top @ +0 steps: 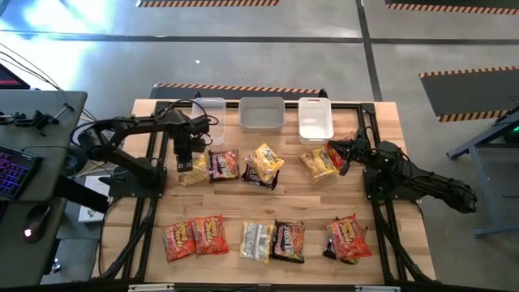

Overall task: Sort Maruchan noodles
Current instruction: Put the yellow noodle pack into the transparent bin

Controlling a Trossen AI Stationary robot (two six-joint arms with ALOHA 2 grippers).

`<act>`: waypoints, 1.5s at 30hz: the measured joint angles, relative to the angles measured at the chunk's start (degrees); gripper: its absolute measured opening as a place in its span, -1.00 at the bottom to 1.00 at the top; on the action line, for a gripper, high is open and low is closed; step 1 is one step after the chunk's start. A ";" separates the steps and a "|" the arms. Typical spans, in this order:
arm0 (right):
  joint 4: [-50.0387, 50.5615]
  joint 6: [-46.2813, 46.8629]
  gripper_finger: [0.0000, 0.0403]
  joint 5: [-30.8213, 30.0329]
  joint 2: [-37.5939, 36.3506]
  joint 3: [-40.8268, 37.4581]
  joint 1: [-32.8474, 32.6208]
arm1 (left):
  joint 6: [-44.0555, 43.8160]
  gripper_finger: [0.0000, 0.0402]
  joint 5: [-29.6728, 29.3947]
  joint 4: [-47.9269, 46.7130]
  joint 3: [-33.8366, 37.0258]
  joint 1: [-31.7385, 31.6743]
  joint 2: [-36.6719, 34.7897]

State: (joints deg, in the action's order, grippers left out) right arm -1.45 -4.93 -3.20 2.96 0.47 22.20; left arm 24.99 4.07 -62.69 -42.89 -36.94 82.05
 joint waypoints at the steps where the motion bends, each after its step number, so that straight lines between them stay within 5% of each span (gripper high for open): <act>1: 0.00 -0.02 -1.00 0.00 0.00 0.00 0.00 | 0.23 -0.99 -0.40 -0.60 0.00 0.19 -0.49; 10: 0.00 -0.02 -1.00 0.00 0.00 0.00 0.00 | -1.43 -1.00 -3.08 -7.03 0.00 4.64 -9.54; 19: 0.00 -0.01 -1.00 0.00 0.00 -0.02 0.00 | -12.61 -1.00 -3.29 -10.41 -4.51 13.08 -18.61; 32: 0.00 -0.01 -1.00 0.00 0.00 -0.01 0.00 | -20.34 -1.00 -9.08 -10.03 -10.73 22.58 -20.38; 40: 0.00 -0.02 -1.00 0.00 0.02 0.00 0.00 | -23.43 -0.91 -12.23 -12.30 -10.49 21.61 -18.02; 45: 0.00 0.00 -1.00 0.00 0.02 0.00 0.00 | -21.72 -0.63 -8.37 -13.83 -10.46 13.57 -13.19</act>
State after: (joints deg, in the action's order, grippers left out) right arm -1.45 -4.93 -3.20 2.98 0.47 22.20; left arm 3.27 -4.30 -76.52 -53.35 -23.37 68.86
